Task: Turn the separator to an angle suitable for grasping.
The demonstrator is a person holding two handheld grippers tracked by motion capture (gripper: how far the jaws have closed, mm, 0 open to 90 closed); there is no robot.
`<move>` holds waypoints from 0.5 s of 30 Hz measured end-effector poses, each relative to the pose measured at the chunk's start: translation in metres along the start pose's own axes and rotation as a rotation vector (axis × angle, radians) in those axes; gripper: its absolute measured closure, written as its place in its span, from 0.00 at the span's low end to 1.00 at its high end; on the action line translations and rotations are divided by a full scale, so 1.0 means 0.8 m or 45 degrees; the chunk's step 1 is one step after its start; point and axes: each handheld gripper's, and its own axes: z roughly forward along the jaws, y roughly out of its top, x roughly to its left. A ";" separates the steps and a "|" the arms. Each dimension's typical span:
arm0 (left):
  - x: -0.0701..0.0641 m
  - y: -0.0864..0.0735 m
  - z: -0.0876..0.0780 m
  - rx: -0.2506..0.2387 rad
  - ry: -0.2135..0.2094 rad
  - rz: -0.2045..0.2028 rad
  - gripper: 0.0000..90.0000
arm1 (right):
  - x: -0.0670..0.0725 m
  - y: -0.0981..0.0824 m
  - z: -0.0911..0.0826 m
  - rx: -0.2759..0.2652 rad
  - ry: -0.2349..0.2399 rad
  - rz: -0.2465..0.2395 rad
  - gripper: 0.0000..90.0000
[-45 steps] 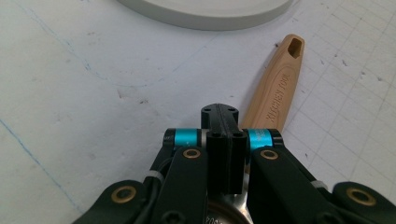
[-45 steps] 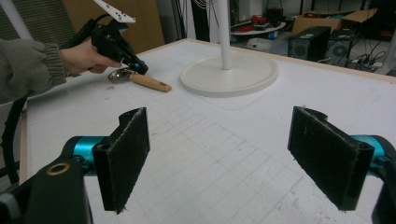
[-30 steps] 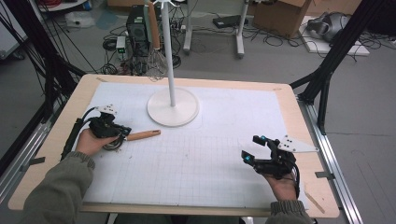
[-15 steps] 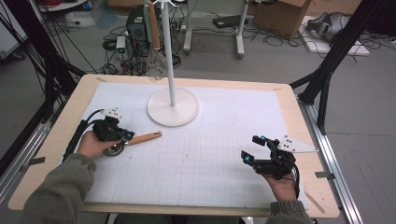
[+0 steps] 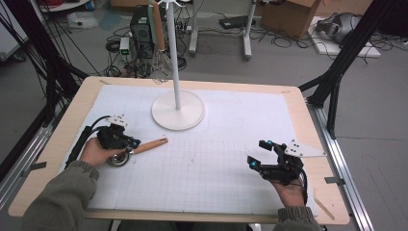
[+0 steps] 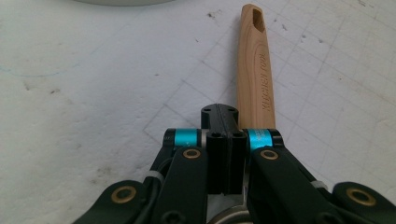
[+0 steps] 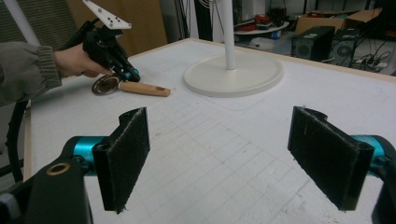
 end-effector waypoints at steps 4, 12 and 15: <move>-0.005 0.001 0.001 0.012 -0.007 0.015 1.00 | 0.000 0.000 0.000 0.000 -0.002 0.001 0.22; -0.016 0.004 0.004 0.029 -0.035 0.049 1.00 | 0.000 0.000 0.000 0.007 0.003 0.010 0.22; -0.019 0.005 0.006 0.036 -0.043 0.055 0.99 | 0.000 0.000 0.001 0.008 0.003 0.003 0.22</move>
